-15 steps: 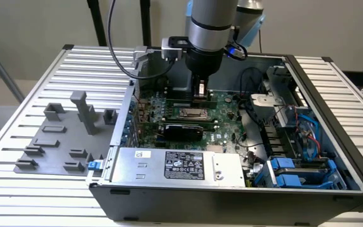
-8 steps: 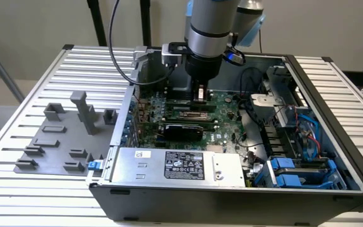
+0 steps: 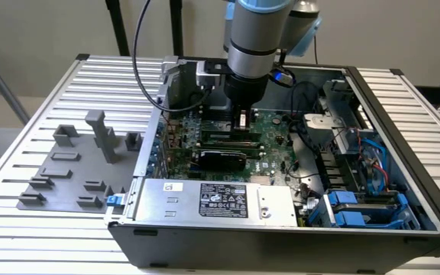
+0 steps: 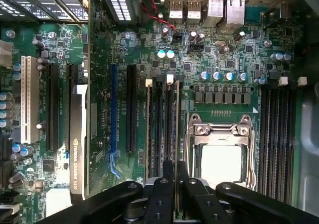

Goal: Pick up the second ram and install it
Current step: 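Insert the second ram into the second slot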

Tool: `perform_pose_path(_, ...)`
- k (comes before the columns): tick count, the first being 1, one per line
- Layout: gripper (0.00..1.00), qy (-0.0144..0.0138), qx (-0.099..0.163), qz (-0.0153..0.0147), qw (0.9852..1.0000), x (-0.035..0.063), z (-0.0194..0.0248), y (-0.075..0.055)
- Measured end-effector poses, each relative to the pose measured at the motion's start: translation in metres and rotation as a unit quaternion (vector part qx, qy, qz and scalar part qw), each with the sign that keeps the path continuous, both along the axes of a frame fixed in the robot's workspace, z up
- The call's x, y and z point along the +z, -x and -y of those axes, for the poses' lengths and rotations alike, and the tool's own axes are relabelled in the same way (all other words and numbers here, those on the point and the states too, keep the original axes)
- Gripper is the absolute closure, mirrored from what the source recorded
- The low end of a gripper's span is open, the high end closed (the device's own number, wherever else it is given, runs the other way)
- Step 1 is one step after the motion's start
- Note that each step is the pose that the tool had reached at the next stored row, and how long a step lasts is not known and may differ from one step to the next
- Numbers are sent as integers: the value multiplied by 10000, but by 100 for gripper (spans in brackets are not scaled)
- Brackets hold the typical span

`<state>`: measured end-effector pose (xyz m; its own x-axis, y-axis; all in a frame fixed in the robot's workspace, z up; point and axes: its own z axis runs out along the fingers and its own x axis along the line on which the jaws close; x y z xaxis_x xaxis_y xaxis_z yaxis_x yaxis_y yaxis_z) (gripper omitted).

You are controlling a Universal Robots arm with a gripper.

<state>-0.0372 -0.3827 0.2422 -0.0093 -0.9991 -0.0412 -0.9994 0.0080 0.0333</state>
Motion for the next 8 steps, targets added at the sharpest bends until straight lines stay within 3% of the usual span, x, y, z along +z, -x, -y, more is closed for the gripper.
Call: perform_pose_path(8, 100, 2, 1, -1, 10000, -90, 9, -9)
